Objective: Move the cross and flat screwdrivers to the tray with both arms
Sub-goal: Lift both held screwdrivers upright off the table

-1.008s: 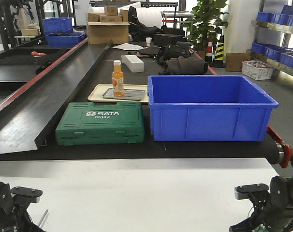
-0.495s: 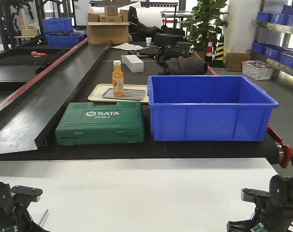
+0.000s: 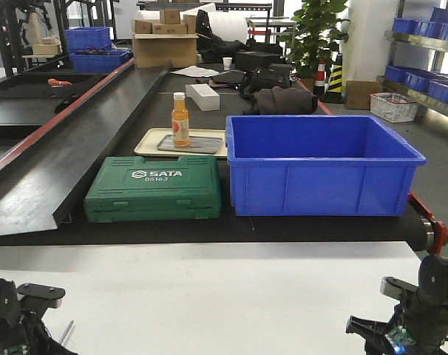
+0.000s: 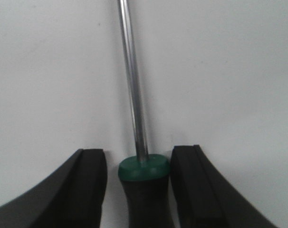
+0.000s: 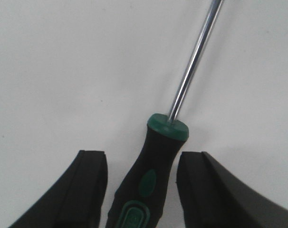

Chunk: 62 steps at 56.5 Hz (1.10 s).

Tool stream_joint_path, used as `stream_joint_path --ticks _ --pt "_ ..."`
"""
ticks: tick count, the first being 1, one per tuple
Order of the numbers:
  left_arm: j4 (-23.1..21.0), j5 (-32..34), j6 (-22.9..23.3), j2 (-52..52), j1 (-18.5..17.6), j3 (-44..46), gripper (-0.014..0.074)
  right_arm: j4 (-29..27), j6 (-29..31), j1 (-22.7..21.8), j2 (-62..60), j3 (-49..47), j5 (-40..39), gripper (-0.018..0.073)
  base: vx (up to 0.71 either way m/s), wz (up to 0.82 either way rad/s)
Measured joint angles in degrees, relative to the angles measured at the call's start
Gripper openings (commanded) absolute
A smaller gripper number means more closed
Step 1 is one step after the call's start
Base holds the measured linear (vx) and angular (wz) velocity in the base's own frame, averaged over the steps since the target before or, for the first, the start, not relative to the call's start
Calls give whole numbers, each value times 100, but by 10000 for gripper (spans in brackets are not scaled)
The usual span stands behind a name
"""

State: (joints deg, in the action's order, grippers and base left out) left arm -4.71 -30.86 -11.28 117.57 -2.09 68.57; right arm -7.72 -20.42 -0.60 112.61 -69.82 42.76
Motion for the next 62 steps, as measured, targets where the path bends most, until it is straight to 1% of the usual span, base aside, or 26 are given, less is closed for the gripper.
stream_joint_path --ticks 9,16,30,39,44,48,51,58,60,61,62 --pt "0 27 0 7 0 0 445 120 -454 0 30 0 -154 423 0 0" --pt "0 34 0 7 0 0 445 213 -729 0 132 0 -129 423 0 0" --pt "-1 36 0 7 0 0 445 227 -1043 0 387 0 -64 423 0 0" --pt "-1 90 0 7 0 0 444 236 -1081 0 460 -32 -59 403 0 0" --pt "-1 118 0 11 0 0 444 241 -1046 0 468 -39 -54 352 0 0" --pt "-1 130 0 12 0 0 442 247 -892 0 473 -39 -67 286 0 0" --pt "-1 130 0 12 0 0 429 247 -722 0 477 -44 -95 210 0 0" --pt "-8 112 0 12 0 0 336 247 -347 0 484 -44 -161 54 0 0" --pt "-24 97 0 12 0 0 298 247 -220 0 484 -45 -177 2 0 0" --pt "-30 81 0 17 0 0 265 247 -168 0 484 -45 -191 -17 0 0" --pt "-38 73 0 17 -6 0 241 247 -116 0 484 -50 -208 -15 0 0"
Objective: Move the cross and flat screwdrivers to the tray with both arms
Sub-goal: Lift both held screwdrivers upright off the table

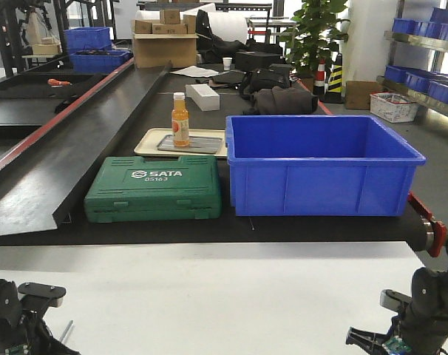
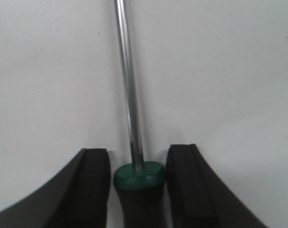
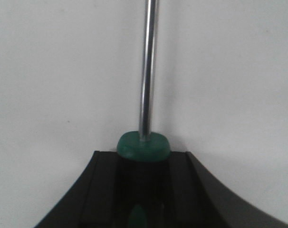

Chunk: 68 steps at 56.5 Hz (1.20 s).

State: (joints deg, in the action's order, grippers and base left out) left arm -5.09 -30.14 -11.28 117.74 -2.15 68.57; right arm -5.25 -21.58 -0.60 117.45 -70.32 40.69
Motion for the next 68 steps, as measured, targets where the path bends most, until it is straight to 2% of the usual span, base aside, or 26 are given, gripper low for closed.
stream_joint_path --ticks 8,9,23,34,49,68 --pt "1 -157 0 0 0 31 -3 0 446 0 0 0 -154 -13 0 0" --pt "8 -167 0 0 0 37 -10 0 505 0 2 0 -179 -12 0 0" --pt "-60 -331 -5 -66 0 30 -6 -195 1976 50 -71 18 -472 -10 0 0" --pt "-427 -304 -253 -596 0 -26 -6 -527 2775 382 -710 42 -554 -10 0 0" --pt "-1203 -44 -734 -2215 -54 -26 -6 -591 2901 965 -2132 48 -972 -10 0 0" --pt "-1463 -40 -854 -4155 -379 -26 -6 -590 2912 1264 -3947 66 -1246 -9 0 0"
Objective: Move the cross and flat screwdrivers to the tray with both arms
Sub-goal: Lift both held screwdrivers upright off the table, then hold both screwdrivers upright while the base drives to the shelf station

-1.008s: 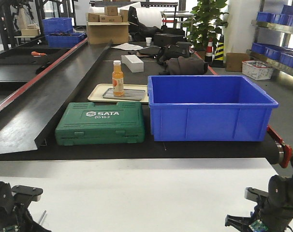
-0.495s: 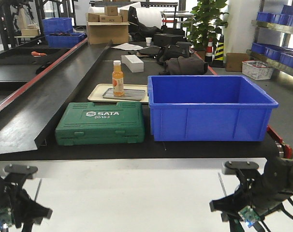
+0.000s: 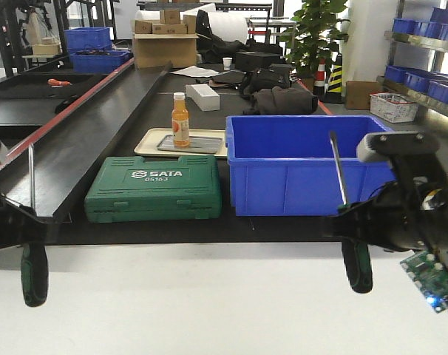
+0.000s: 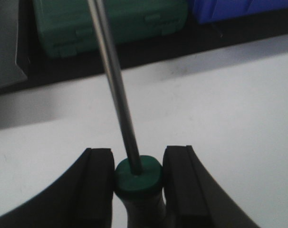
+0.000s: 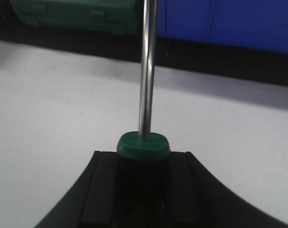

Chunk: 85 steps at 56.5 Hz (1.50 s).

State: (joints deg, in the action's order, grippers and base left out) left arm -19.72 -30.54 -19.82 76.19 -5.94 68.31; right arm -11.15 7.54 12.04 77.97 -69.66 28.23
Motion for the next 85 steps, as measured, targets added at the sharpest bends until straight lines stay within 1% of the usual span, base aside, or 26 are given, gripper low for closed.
stream_joint_path --ticks 12,22,41,85 --pt "-31 -5 -4 -933 -75 0 -6 12 5 0 -676 0 -26 -8 0 0" --pt "-31 -22 -4 -1232 -75 -4 -6 12 5 0 -796 11 -18 -8 0 0" --pt "-31 -232 -4 -1293 -75 -39 -6 12 5 0 -796 18 194 -8 0 0" --pt "-31 -226 -4 -1297 -75 -39 -6 12 5 0 -796 22 194 -8 0 0"
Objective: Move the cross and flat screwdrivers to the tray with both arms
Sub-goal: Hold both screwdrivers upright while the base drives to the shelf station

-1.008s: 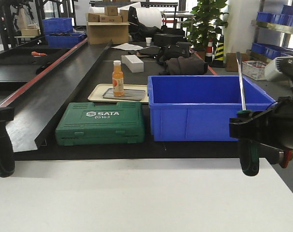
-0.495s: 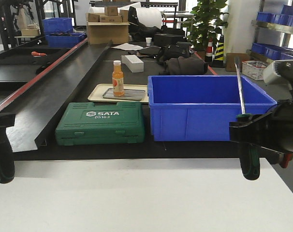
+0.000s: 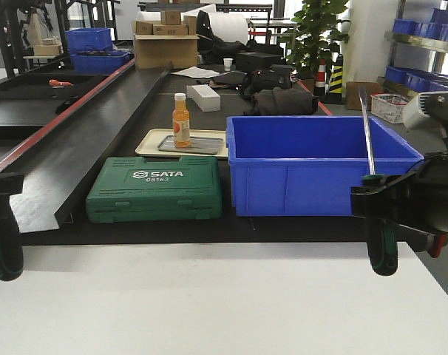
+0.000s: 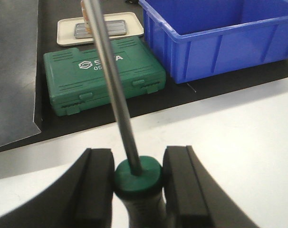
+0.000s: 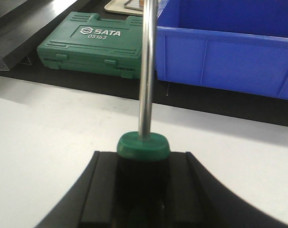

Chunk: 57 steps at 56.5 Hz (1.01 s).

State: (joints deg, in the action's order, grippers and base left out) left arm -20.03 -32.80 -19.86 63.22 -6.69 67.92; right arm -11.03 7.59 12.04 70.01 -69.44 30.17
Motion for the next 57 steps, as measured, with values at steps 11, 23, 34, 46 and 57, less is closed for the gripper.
stream_joint_path --ticks 11,23,34,46,57 --pt "0 0 0 0 0 0 -6 0 0 0 0 0 0 -8 -2 3" --pt "0 5 0 0 0 0 -6 0 0 0 0 0 0 -8 -6 4" --pt "5 5 0 0 0 0 -6 0 0 0 0 0 0 -8 -11 -3" --pt "5 5 0 0 0 0 -6 0 0 0 0 0 0 -8 -19 -16" --pt "5 5 0 0 0 0 -6 0 0 0 0 0 0 -8 -23 -21"
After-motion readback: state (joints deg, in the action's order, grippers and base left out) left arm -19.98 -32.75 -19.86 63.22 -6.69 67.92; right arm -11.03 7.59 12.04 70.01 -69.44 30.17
